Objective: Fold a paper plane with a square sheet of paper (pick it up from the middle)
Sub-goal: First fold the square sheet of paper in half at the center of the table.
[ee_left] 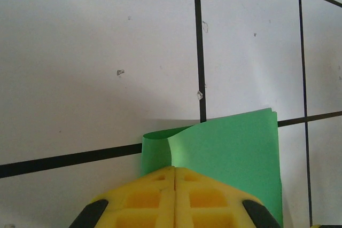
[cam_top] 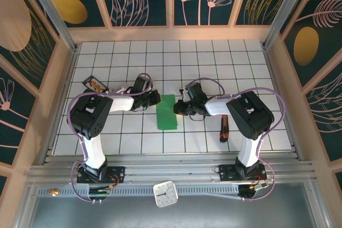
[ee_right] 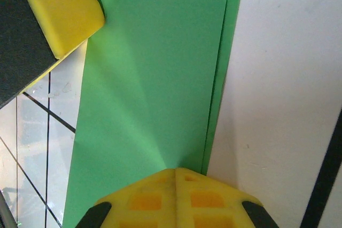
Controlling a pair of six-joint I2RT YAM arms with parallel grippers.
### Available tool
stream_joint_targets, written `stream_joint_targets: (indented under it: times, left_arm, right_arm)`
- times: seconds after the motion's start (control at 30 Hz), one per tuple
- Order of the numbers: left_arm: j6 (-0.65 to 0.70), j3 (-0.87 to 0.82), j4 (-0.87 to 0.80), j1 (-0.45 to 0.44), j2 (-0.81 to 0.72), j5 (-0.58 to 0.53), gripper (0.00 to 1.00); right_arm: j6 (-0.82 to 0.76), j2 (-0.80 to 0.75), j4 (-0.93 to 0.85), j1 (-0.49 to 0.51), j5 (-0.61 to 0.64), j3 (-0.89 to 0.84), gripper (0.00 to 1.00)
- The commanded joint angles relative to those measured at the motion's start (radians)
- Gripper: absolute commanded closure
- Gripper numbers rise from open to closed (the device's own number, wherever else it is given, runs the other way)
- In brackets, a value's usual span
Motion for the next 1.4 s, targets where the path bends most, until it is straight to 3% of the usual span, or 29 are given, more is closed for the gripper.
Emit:
stream_joint_targets:
  times: [0.0, 0.33, 0.53, 0.67, 0.87, 1.37]
  left_arm:
    - [0.025, -0.045, -0.026, 0.026, 0.036, -0.018, 0.91]
    - [0.032, -0.053, -0.03, 0.035, -0.091, -0.011, 0.74]
    - [-0.103, -0.198, 0.047, 0.034, -0.24, 0.088, 0.7]
    - [-0.191, -0.316, 0.106, 0.026, -0.336, 0.159, 0.81]
    - [-0.196, -0.355, 0.066, -0.027, -0.382, 0.194, 0.97]
    - [-0.203, -0.362, 0.054, -0.088, -0.274, 0.228, 1.0]
  right_arm:
    - [-0.03, 0.092, -0.151, -0.007, 0.189, -0.032, 1.0]
    - [-0.031, 0.092, -0.162, -0.006, 0.192, -0.026, 1.0]
    - [-0.03, 0.093, -0.162, -0.006, 0.194, -0.024, 1.0]
    - [-0.03, 0.094, -0.163, -0.006, 0.194, -0.02, 1.0]
    - [-0.033, 0.096, -0.169, -0.006, 0.198, -0.015, 1.0]
    - [-0.031, 0.092, -0.174, -0.006, 0.204, -0.018, 1.0]
